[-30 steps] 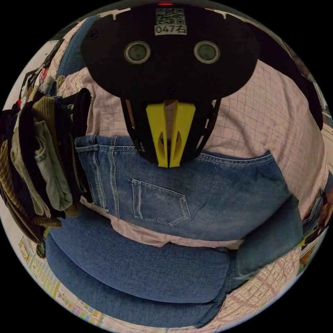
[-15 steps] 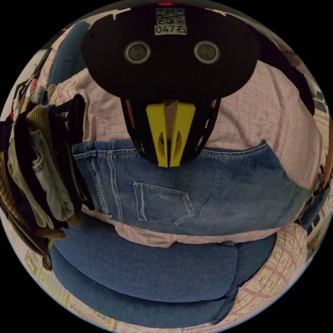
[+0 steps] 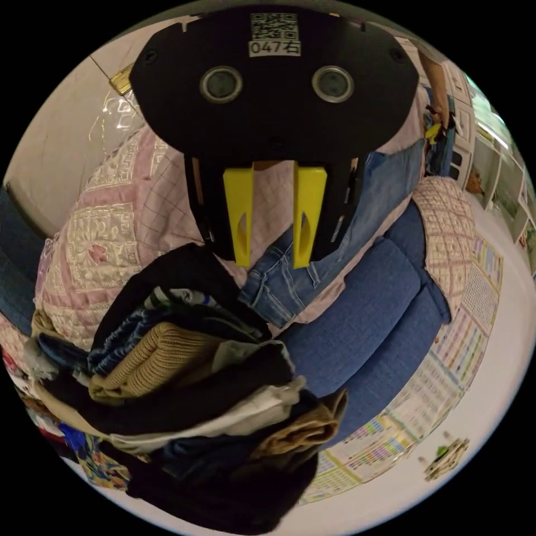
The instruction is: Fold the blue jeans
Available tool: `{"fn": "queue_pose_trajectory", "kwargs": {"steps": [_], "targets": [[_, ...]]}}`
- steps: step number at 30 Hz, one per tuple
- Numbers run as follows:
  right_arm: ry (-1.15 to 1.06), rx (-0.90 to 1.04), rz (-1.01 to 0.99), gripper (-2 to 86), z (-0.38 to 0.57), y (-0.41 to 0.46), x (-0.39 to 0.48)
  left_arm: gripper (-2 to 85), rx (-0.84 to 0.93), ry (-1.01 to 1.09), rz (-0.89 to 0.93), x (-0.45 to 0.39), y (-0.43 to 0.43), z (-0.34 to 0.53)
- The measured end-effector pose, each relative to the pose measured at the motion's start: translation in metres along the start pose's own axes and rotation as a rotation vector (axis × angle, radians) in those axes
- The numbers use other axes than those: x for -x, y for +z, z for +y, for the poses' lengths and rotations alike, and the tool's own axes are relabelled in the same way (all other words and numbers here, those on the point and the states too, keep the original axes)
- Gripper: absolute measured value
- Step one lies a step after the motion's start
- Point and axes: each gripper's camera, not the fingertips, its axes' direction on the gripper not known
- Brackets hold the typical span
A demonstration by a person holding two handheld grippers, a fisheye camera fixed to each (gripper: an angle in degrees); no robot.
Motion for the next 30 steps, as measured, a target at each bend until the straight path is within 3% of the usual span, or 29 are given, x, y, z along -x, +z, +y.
{"fn": "queue_pose_trajectory", "kwargs": {"steps": [10, 19, 25, 30], "targets": [[0.052, 0.184, 0.02, 6.6, -0.041, 0.057, -0.017, 11.5, 0.05, -0.124, 0.04, 0.026, -0.026, -0.055], [-0.018, 0.145, 0.029, 3.0, -0.056, 0.055, 0.011, 8.8, 0.009, -0.29, 0.153, 0.047, -0.064, -0.071], [-0.122, 0.151, 0.092, 1.5, -0.06, 0.058, 0.054, 5.2, 0.021, -0.222, 0.077, 0.017, -0.078, -0.073], [-0.203, 0.112, 0.148, 0.7, -0.062, 0.058, 0.097, -0.4, -0.07, -0.01, 0.109, -0.04, -0.104, -0.078]]}}
